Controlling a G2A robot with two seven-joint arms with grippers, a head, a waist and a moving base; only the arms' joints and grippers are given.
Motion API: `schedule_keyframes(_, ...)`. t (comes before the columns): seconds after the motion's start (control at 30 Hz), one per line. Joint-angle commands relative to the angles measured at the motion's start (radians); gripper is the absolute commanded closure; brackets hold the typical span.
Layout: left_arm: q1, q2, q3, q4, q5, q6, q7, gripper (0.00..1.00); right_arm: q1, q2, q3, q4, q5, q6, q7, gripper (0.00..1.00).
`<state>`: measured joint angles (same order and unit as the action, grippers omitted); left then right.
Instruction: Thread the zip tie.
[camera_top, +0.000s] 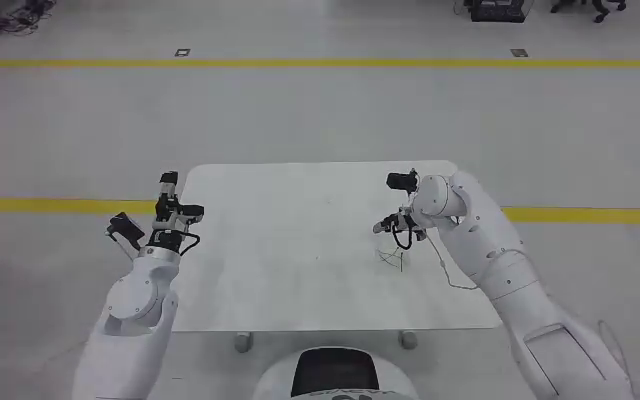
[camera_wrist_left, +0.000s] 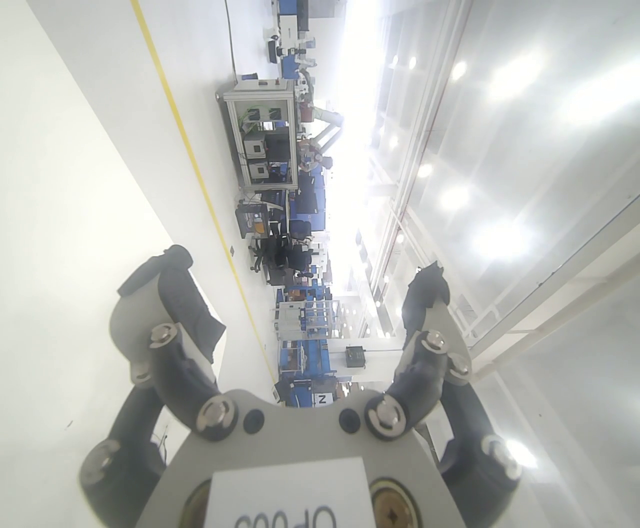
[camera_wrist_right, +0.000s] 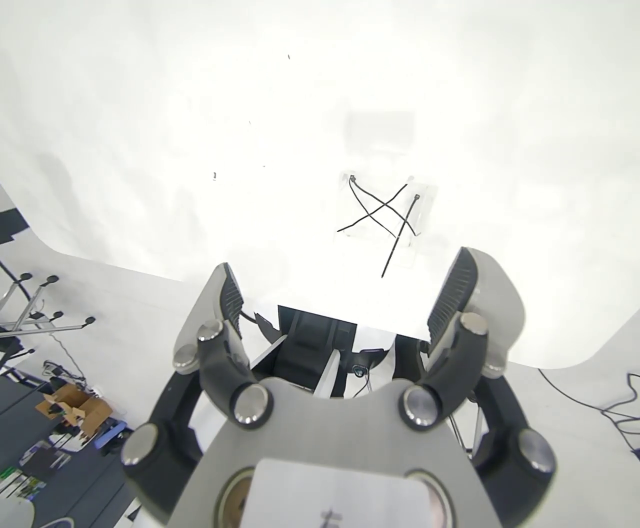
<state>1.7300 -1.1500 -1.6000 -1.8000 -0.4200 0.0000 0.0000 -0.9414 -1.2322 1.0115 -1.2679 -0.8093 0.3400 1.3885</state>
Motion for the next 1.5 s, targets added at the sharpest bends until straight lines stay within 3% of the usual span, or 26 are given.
schedule_keyframes(0.0,0.000,0.000,0.000,0.000,0.000,0.000,0.000,0.00,0.005,-0.003,-0.001,0.015,-0.029,0.000,0.002,0.00)
schedule_keyframes(0.4,0.000,0.000,0.000,0.000,0.000,0.000,0.000,0.00,0.065,-0.101,-0.040,0.167,-0.139,0.000,0.002,0.00)
schedule_keyframes(0.63,0.000,0.000,0.000,0.000,0.000,0.000,0.000,0.00,0.072,-0.167,0.003,0.263,-0.161,0.000,0.002,0.00)
schedule_keyframes(1.0,0.000,0.000,0.000,0.000,0.000,0.000,0.000,0.00,0.072,-0.167,0.003,0.263,-0.161,0.000,0.002,0.00)
schedule_keyframes(1.2,0.000,0.000,0.000,0.000,0.000,0.000,0.000,0.00,0.047,-0.175,0.008,0.258,-0.264,0.000,-0.027,0.00)
schedule_keyframes(1.47,0.000,0.000,0.000,0.000,0.000,0.000,0.000,0.00,-0.045,-0.232,0.134,0.155,-0.460,0.000,0.002,0.00)
